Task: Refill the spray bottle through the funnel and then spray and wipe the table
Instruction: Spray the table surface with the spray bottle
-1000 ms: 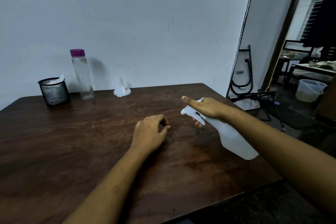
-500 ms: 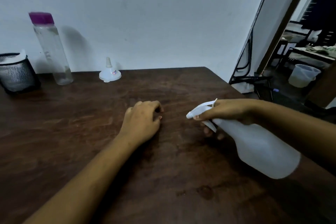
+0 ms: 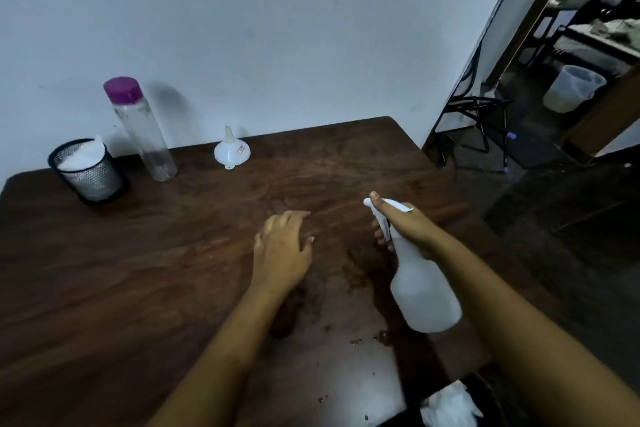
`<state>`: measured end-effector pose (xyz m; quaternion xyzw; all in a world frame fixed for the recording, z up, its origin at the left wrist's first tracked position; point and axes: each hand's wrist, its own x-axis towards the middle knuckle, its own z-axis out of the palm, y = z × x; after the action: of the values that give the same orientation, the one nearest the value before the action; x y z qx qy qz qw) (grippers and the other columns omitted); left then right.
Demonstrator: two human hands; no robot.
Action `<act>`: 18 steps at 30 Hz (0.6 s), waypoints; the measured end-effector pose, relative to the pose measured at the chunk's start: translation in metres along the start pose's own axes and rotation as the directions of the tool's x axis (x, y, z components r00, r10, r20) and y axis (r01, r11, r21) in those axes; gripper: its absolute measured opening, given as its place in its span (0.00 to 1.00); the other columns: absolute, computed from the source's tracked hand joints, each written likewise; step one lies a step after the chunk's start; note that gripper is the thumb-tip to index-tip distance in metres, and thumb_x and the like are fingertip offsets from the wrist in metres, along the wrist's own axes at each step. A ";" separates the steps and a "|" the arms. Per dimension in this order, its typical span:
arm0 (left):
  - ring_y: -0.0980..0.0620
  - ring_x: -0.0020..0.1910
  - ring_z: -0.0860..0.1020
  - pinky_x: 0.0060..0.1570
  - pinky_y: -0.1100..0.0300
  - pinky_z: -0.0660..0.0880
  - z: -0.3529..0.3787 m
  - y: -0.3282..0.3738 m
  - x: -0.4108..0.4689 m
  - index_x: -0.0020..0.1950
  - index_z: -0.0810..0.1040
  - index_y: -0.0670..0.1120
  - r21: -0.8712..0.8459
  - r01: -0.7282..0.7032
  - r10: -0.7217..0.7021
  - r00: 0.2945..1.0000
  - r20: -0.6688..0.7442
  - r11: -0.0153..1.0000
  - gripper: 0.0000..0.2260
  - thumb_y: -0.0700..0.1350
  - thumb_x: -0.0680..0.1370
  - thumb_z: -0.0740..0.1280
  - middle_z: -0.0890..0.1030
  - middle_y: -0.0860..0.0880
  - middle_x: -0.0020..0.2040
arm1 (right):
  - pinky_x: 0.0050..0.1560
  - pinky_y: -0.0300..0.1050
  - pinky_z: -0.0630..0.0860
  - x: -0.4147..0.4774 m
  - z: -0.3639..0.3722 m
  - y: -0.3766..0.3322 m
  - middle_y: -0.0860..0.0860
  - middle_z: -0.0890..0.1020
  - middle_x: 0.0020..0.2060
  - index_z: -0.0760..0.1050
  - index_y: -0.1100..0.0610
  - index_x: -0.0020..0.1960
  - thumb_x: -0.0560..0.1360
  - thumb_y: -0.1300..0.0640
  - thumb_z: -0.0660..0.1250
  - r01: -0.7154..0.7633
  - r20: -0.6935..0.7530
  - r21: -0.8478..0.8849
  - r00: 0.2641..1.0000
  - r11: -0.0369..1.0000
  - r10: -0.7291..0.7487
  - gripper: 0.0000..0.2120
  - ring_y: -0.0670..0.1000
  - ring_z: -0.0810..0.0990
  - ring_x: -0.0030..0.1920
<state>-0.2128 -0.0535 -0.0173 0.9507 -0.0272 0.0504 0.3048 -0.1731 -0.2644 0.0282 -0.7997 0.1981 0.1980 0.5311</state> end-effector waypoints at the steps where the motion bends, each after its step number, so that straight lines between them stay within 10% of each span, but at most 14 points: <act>1: 0.49 0.69 0.66 0.67 0.47 0.64 -0.004 -0.002 -0.001 0.69 0.70 0.50 0.030 0.003 -0.004 1.000 0.024 1.000 0.21 0.47 0.76 0.66 0.72 0.52 0.68 | 0.29 0.40 0.73 -0.004 0.003 0.000 0.56 0.79 0.31 0.78 0.66 0.48 0.76 0.41 0.62 0.018 -0.017 0.041 1.000 0.999 -0.017 0.26 0.48 0.75 0.26; 13: 0.50 0.75 0.55 0.73 0.45 0.56 0.001 0.010 0.006 0.75 0.61 0.52 0.110 -0.062 0.032 0.966 0.255 0.992 0.25 0.51 0.78 0.62 0.61 0.50 0.75 | 0.64 0.57 0.72 -0.023 0.013 0.011 0.60 0.79 0.57 0.71 0.53 0.69 0.80 0.40 0.53 -0.082 0.105 -0.004 0.991 0.997 0.082 0.24 0.57 0.76 0.61; 18: 0.48 0.76 0.53 0.74 0.44 0.54 0.011 0.012 0.013 0.75 0.60 0.53 0.100 -0.056 0.020 0.945 0.325 0.993 0.25 0.52 0.79 0.61 0.60 0.50 0.76 | 0.40 0.47 0.78 -0.009 0.023 0.019 0.57 0.80 0.42 0.75 0.52 0.63 0.79 0.42 0.58 -0.099 -0.067 0.298 0.990 0.949 0.125 0.19 0.54 0.80 0.42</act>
<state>-0.2004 -0.0693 -0.0178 0.9605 -0.0924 -0.0990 0.2433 -0.1933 -0.2490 0.0102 -0.7069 0.2929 0.1620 0.6231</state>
